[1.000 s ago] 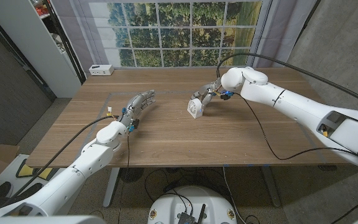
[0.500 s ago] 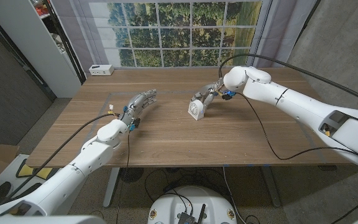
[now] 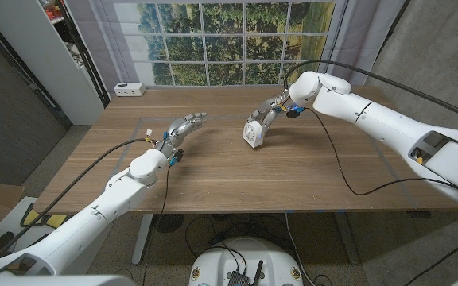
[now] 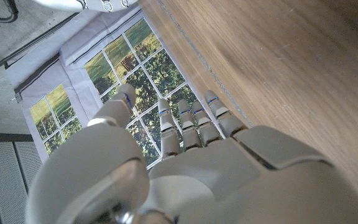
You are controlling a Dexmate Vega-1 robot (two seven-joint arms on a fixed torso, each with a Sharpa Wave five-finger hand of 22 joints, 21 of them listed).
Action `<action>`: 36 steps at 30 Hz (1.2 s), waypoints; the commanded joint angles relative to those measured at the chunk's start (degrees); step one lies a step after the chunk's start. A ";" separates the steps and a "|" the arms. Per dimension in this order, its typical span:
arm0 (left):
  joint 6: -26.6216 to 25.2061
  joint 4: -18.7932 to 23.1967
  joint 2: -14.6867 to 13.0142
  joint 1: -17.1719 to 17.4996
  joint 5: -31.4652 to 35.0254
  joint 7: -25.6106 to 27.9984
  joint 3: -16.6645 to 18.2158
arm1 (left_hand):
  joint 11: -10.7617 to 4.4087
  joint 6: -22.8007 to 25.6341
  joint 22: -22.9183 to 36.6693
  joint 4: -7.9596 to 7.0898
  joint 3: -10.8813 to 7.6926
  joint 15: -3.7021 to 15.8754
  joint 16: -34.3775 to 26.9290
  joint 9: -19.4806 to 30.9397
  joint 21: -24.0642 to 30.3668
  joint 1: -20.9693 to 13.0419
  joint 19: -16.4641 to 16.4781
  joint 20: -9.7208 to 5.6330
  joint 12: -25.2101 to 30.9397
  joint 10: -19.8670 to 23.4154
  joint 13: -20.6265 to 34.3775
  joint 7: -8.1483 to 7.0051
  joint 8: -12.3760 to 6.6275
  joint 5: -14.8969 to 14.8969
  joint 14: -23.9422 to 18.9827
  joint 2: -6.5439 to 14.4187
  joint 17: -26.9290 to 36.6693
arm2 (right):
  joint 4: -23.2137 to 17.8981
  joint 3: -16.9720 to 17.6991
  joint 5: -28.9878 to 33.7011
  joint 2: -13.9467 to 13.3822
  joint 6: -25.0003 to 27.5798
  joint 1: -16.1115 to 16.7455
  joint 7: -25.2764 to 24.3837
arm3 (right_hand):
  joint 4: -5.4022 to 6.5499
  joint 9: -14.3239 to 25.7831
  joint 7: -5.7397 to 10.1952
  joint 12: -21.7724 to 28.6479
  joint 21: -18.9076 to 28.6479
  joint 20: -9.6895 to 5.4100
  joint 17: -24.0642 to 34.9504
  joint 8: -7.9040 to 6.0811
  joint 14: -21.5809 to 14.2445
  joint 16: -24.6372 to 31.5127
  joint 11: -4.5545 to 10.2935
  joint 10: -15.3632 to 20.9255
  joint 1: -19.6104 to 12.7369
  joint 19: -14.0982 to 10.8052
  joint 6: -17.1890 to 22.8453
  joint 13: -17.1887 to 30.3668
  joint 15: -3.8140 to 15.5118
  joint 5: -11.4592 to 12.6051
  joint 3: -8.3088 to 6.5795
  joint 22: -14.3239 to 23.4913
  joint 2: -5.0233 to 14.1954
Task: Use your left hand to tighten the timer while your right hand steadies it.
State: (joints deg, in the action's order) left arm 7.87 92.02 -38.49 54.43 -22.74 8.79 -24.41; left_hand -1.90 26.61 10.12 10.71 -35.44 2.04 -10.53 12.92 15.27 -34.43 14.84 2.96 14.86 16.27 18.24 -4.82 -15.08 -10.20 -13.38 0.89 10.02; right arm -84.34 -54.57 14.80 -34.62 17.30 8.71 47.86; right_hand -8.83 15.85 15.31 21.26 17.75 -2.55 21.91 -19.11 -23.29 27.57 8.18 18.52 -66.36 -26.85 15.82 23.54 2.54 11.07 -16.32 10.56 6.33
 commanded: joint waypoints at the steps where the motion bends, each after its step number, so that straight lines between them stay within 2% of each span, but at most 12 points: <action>1: 1.15 2.22 0.26 -0.07 6.51 3.82 -1.10 | -0.94 1.66 0.18 -0.24 0.77 0.94 -0.48 0.38 -0.41 -1.88 -0.23 -0.03 0.57 0.47 0.40 -1.00 -0.90 -0.63 -0.24 -0.37 0.25 | 3.38 2.13 -8.36 1.49 4.77 -1.87 1.50 | 0.06 0.40 -4.13 0.68 0.35 -0.90 0.46 -0.48 -0.55 0.54 -0.72 0.50 0.38 -0.69 4.25 0.55 10.55 0.09 0.58 0.08 -0.02; 10: 1.93 2.46 1.28 -1.18 9.71 4.23 -2.11 | -1.53 4.38 0.23 -0.52 2.26 1.39 -0.55 0.86 -1.06 -4.21 -0.47 0.00 0.86 0.80 0.67 -2.11 -1.92 -1.00 -0.23 -1.46 0.31 | 6.42 3.11 -15.72 2.20 6.09 -3.09 2.59 | 0.30 0.75 -4.70 0.79 0.44 -0.77 0.87 -0.40 -0.29 0.75 -1.67 0.33 0.96 -1.05 4.02 1.13 10.13 0.17 1.39 0.11 -0.42; 13: 2.11 2.04 1.52 -1.90 10.59 3.56 -2.79 | -1.63 5.31 0.29 -0.68 2.93 1.45 -0.55 1.08 -1.31 -5.21 -0.60 0.37 0.90 0.70 0.79 -3.65 -2.24 -1.24 -0.11 -1.84 0.35 | 7.87 3.44 -18.25 2.56 5.65 -3.50 3.27 | 0.39 0.84 -4.90 0.88 0.53 -0.62 0.93 -0.39 -0.22 0.76 -2.09 0.45 1.24 -1.28 4.01 1.28 10.11 0.19 1.66 0.12 -0.62; 26: 2.16 1.43 2.93 -3.03 12.24 3.21 -3.88 | -1.74 6.36 0.38 -0.94 3.81 1.79 -0.47 1.44 -1.58 -6.58 -0.65 0.54 0.92 0.49 0.99 -3.64 -2.63 -1.55 0.32 -2.01 0.40 | 10.59 5.12 -25.77 3.09 4.88 -3.06 1.56 | 0.23 1.29 -5.61 1.72 1.02 -1.43 1.07 -0.93 -1.40 1.08 -2.46 1.89 1.04 -2.60 5.34 2.01 10.43 0.52 1.79 0.19 -0.36; 32: 2.07 0.91 3.81 -3.98 13.06 3.33 -4.46 | -1.66 7.72 0.42 -1.17 4.27 1.71 -0.53 1.68 -1.71 -7.30 -0.65 0.64 0.97 0.43 1.12 -2.97 -3.17 -1.66 0.39 -1.78 0.43 | 11.98 5.80 -28.75 3.58 4.48 -2.76 1.47 | 0.30 1.49 -5.81 2.05 1.27 -1.64 1.09 -1.13 -2.22 1.25 -2.62 2.39 1.10 -3.18 5.83 2.31 10.24 0.65 1.83 0.22 -0.18; 36: 1.59 1.03 3.73 -4.77 14.25 3.35 -4.80 | -1.73 9.02 0.46 -1.21 4.52 1.60 -0.54 1.94 -1.86 -8.41 -0.71 0.85 1.00 0.33 1.24 -3.83 -3.67 -1.82 0.54 -1.27 0.46 | 13.37 5.70 -30.32 4.15 4.23 -3.14 2.46 | 0.31 1.60 -6.21 2.16 1.36 -1.73 1.10 -1.22 -2.38 1.22 -2.69 2.49 1.13 -3.37 6.08 2.47 10.28 0.72 1.86 0.24 -0.13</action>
State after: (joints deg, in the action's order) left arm 9.88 93.43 -35.55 51.26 -11.63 12.06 -28.29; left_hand -3.39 34.66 10.28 9.48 -31.11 2.35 -10.81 14.53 13.54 -41.88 14.22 3.36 15.30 16.57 19.30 -8.29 -18.04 -11.68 -13.08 -0.51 10.28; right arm -75.40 -50.23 -10.26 -31.83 22.26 5.57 49.64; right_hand -8.45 17.04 13.90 23.12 18.54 -2.66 22.74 -19.99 -25.22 28.63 5.42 20.46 -65.25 -29.62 16.62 25.66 2.65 11.52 -14.52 10.54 5.73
